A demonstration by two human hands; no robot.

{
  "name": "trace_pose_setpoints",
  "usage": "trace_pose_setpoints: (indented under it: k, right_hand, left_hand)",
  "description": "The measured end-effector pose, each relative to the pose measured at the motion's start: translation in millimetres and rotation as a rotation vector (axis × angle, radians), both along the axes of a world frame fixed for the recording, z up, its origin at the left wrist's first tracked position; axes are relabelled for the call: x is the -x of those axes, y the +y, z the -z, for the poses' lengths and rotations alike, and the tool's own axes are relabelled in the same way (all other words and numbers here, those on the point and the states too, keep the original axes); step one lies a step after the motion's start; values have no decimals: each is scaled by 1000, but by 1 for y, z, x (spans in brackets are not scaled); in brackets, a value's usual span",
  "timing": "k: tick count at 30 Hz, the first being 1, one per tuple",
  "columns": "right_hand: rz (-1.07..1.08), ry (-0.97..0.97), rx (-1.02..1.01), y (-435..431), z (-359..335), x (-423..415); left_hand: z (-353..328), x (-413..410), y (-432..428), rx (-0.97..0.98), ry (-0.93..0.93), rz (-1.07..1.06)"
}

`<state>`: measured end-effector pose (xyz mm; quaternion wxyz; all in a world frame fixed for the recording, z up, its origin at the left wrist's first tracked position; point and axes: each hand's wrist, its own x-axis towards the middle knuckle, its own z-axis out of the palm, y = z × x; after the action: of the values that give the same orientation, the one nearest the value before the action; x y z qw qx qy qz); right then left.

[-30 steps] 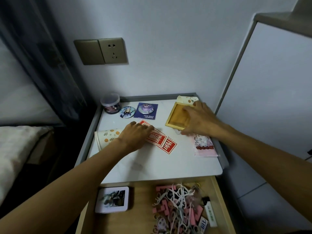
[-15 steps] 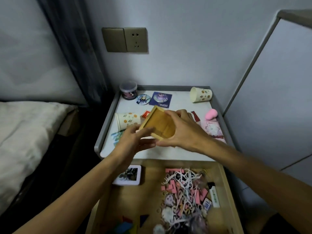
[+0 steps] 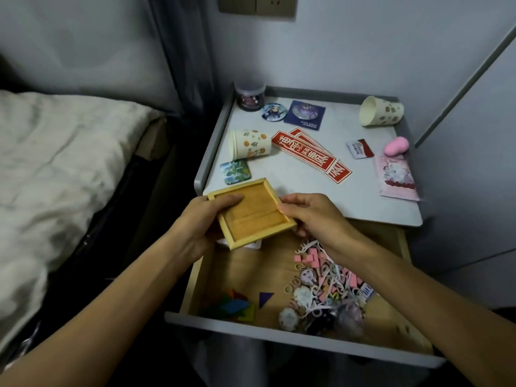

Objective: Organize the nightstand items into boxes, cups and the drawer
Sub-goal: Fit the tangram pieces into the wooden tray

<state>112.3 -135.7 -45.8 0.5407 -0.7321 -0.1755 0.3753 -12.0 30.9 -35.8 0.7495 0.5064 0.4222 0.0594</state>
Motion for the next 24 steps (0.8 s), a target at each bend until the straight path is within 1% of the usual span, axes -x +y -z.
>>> trace_pose_setpoints:
  k: [2,6,8,9,10,11,13,14,16,18,20,22,24]
  right_hand:
    - [36,33,-30,8,8,5]
    - [-1,70,-61,17,23,18]
    - [-33,100,-52,13,37,24]
    - [-73,80,-16,12,48,28]
    - [-151,-2,46,9,60,32]
    - [-276,-136,128,5,74,36]
    - [-593,-386,251,3,98,47]
    - [-729,-467,273,5,110,54]
    - [-904,-601,284,15,124,66]
    - [-973,-778,269,26,131,76]
    - [-1021,-906,240,33,135,83]
    - [-1059,-952,225,37,138,87]
    - [-1056,-923,234,39,140,88]
  left_hand:
    - [3,8,6,-16,-9,28]
    - [6,22,17,-174,4,94]
    - [6,26,23,-162,5,87]
    - [6,28,27,-147,11,70]
    - [7,29,32,-133,16,48]
    - [8,29,35,-113,19,19]
    - [10,28,39,-74,20,-30]
    - [12,27,40,-58,21,-49]
    - [14,26,41,-34,24,-86]
    - [17,26,41,-17,33,-118]
    - [19,26,43,-6,41,-150]
    - [20,26,44,-2,47,-183]
    - [21,24,45,-5,47,-202]
